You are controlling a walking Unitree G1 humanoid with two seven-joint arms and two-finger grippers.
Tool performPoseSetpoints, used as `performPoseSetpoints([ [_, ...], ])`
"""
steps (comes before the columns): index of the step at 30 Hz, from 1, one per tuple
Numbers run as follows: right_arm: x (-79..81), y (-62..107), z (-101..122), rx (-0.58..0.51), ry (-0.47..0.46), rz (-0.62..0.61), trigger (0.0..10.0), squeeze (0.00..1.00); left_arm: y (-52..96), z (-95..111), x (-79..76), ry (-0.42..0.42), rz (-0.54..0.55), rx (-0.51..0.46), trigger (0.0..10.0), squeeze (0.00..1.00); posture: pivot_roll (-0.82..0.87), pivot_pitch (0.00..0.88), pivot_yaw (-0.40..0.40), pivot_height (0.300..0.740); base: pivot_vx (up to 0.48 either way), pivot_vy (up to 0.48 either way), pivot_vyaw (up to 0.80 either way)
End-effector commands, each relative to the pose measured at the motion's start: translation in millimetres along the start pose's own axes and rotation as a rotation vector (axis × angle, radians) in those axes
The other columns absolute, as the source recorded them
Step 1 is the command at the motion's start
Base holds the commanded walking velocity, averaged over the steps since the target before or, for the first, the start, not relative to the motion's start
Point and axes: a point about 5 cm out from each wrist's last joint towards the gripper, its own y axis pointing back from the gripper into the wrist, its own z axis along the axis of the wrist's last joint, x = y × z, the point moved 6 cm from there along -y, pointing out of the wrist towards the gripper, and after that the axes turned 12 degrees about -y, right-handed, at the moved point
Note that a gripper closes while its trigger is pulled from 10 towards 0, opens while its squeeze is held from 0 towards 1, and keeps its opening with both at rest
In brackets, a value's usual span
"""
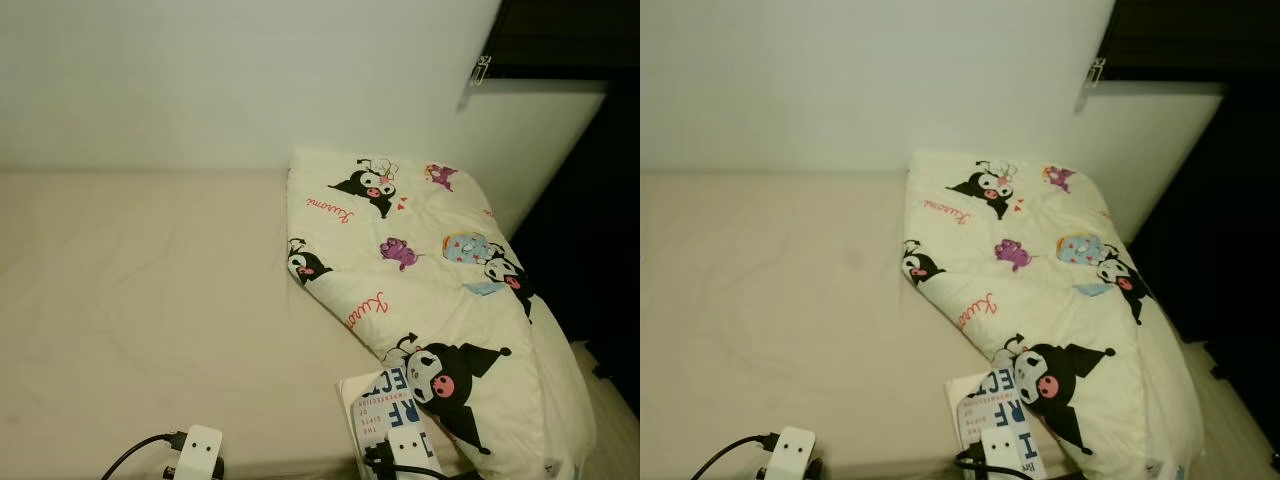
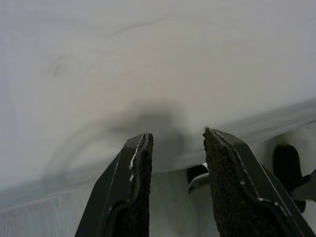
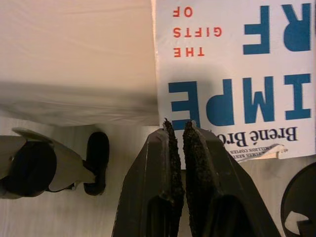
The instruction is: Clean up the room
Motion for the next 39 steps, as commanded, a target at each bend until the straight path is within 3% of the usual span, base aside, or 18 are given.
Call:
performPoseSetpoints([
  [1, -1.2, 0.8, -5.7, 0.02, 0.001, -0.011, 10.0, 0.0, 0.8, -4.2, -0.6, -0.008, -0.002, 0.016, 10.0, 0.0, 0.05, 0.0, 0.03, 0.724, 0.0, 0.0, 0.0],
  [39, -5.3, 0.8, -0.7, 0.003, -0.04, -0.012, 10.0, 0.0, -2.5, 4.0, -1.8, -0.021, -0.004, 0.007, 10.0, 0.0, 0.06, 0.0, 0.038, 0.74, 0.0, 0.0, 0.0],
])
